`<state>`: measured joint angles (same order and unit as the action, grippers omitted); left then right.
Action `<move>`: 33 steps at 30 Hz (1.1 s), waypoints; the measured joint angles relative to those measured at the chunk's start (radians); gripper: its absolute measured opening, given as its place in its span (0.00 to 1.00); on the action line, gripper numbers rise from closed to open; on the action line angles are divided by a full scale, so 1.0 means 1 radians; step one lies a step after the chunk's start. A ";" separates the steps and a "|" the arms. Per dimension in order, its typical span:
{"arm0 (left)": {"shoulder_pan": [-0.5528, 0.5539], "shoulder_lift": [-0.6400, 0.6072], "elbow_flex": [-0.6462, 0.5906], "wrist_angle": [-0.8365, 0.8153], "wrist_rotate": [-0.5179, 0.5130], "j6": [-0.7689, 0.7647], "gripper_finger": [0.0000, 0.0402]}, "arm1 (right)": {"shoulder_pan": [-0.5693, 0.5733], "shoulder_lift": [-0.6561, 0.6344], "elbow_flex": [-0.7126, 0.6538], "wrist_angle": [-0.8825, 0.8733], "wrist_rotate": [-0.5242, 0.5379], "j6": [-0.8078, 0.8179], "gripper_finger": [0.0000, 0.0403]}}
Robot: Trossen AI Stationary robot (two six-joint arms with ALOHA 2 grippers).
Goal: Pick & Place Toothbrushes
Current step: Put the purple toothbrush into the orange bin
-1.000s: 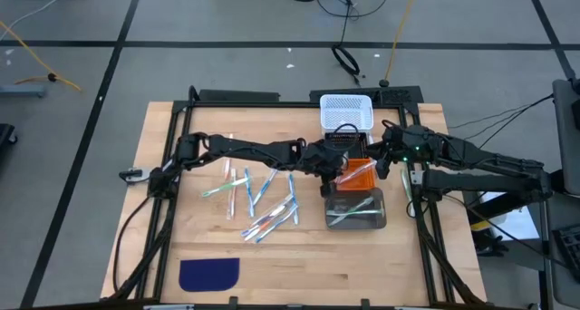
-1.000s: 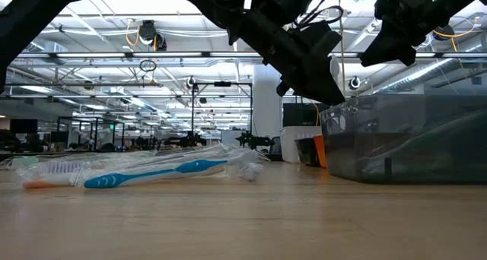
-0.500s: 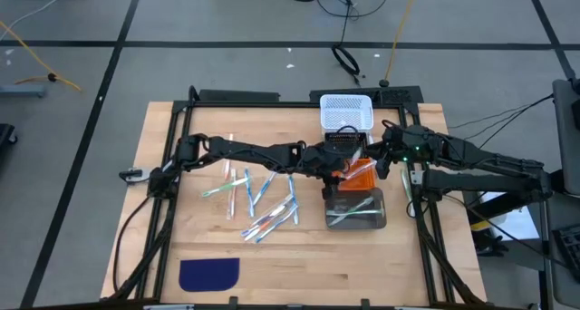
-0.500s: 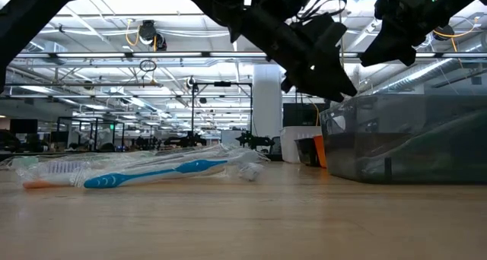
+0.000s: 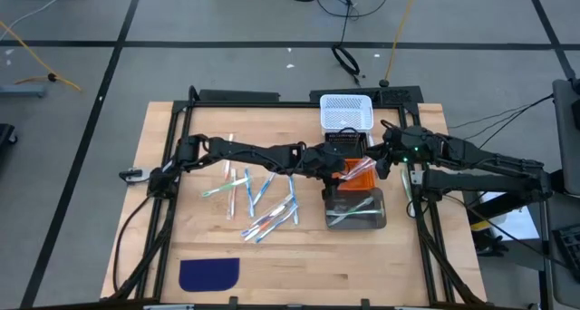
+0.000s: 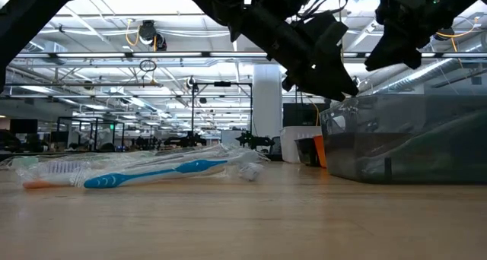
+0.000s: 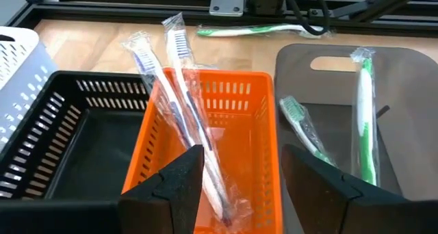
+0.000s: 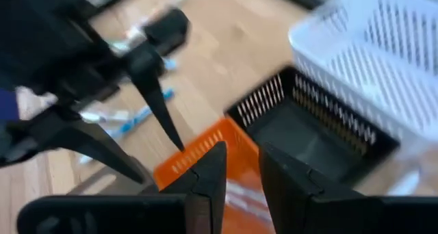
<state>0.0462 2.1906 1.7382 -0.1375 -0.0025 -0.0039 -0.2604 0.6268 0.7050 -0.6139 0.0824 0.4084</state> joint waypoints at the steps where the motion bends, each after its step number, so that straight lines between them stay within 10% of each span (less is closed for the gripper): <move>1: 0.000 0.000 0.000 0.000 0.000 0.000 0.49 | 0.000 0.003 0.000 -0.026 0.000 0.029 0.19; 33: -0.003 0.000 0.000 0.006 0.000 -0.004 0.49 | -0.466 0.349 0.000 -0.219 0.076 0.065 0.19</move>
<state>0.0433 2.1906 1.7382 -0.1310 -0.0021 -0.0081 -0.7260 0.9761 0.7048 -0.8329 0.1586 0.4733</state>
